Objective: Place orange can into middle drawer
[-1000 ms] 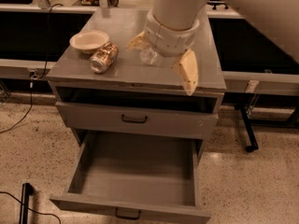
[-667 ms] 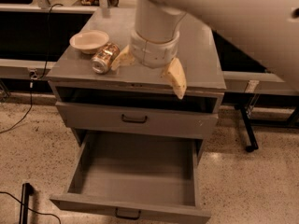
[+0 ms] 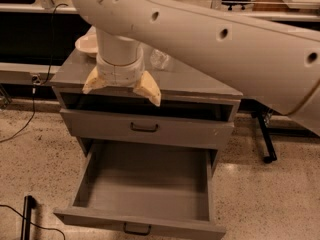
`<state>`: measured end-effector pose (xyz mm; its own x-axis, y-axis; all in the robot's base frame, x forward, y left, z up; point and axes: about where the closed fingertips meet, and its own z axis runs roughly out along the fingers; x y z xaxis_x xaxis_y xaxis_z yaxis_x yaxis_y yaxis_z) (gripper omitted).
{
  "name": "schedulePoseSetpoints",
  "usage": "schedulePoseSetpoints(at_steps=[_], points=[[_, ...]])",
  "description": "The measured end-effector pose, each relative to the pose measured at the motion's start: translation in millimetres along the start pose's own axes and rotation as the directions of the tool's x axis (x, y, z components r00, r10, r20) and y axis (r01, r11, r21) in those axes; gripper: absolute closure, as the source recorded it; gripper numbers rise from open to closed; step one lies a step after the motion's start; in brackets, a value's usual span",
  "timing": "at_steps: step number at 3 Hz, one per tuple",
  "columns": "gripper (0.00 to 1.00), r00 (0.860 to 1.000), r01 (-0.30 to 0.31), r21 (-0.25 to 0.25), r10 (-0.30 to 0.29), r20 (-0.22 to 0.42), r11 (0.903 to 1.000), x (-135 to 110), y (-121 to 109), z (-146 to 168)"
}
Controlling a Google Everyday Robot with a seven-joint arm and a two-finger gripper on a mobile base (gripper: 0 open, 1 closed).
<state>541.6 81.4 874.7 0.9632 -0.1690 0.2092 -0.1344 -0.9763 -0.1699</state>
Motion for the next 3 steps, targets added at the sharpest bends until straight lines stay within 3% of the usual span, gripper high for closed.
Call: schedulePoseSetpoints(at_steps=[1, 2, 3], points=[[0.0, 0.99, 0.081, -0.032, -0.084, -0.112, 0.9962, 26.2, -58.7, 21.6], [0.0, 0.99, 0.081, -0.032, -0.084, -0.112, 0.9962, 26.2, -58.7, 21.6], [0.0, 0.991, 0.042, -0.066, -0.05, -0.128, 0.997, 51.3, -51.9, 16.9]])
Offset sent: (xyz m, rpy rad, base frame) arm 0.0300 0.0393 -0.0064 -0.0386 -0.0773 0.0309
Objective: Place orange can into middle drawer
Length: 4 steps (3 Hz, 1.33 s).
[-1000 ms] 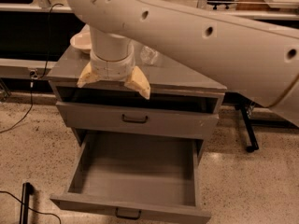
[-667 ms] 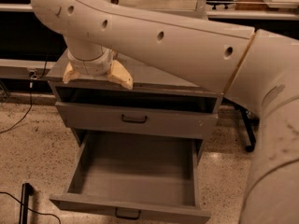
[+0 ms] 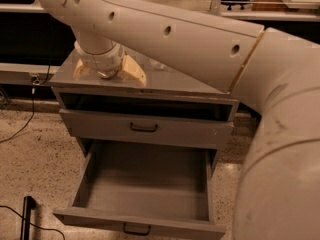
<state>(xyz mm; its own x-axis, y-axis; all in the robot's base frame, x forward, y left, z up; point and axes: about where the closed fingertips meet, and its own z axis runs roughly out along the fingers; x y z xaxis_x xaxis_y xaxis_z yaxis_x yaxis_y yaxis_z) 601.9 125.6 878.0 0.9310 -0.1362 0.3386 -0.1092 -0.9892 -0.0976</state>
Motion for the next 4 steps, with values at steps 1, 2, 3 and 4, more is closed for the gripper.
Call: schedulePoseSetpoints(at_steps=[1, 2, 3, 4], points=[[0.0, 0.996, -0.075, -0.055, 0.072, -0.044, 0.9957, 46.2, 17.2, 5.5], [0.0, 0.987, -0.147, -0.081, 0.141, -0.077, 0.9858, 76.2, 30.9, 19.1], [0.0, 0.975, -0.199, -0.055, 0.193, -0.106, 0.9784, 97.7, 34.4, 35.6], [0.0, 0.972, -0.205, -0.026, 0.2, -0.127, 0.9785, 121.6, 23.9, 48.3]])
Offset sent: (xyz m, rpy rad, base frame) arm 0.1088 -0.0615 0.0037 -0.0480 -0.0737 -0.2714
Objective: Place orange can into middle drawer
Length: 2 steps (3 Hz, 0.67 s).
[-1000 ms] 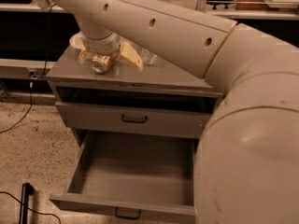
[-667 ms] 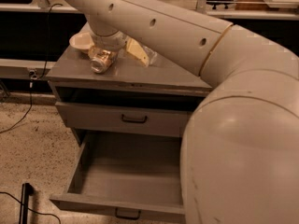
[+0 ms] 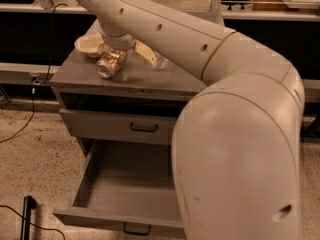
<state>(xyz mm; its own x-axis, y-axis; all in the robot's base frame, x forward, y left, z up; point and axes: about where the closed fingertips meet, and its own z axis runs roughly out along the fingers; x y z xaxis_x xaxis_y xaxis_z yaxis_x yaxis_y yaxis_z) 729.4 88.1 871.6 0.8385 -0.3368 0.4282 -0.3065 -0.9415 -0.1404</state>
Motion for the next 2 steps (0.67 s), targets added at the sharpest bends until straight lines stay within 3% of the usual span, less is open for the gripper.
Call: schedulePoseSetpoints(at_steps=[2], points=[[0.0, 1.0, -0.01, 0.061, 0.009, 0.028, 0.9981, 24.4, -27.0, 31.8]])
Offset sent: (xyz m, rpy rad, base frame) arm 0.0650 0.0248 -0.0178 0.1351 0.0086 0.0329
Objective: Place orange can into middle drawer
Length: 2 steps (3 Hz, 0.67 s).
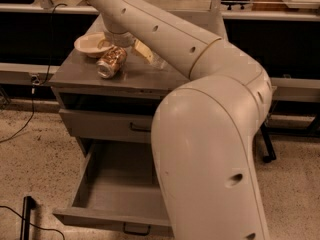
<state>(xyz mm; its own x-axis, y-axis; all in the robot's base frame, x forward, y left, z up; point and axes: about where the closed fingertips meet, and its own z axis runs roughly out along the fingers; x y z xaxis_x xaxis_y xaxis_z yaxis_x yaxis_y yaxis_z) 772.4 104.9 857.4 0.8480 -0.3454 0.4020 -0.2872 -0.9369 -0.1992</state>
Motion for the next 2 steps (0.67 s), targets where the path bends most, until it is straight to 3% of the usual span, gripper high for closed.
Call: schedulePoseSetpoints(at_steps=[1, 2], points=[[0.0, 0.999, -0.01, 0.031, 0.009, 0.035, 0.9995, -1.0, -5.5, 17.0], [0.13, 0.998, -0.002, 0.053, -0.001, 0.07, 0.9986, -10.7, -11.7, 26.8]])
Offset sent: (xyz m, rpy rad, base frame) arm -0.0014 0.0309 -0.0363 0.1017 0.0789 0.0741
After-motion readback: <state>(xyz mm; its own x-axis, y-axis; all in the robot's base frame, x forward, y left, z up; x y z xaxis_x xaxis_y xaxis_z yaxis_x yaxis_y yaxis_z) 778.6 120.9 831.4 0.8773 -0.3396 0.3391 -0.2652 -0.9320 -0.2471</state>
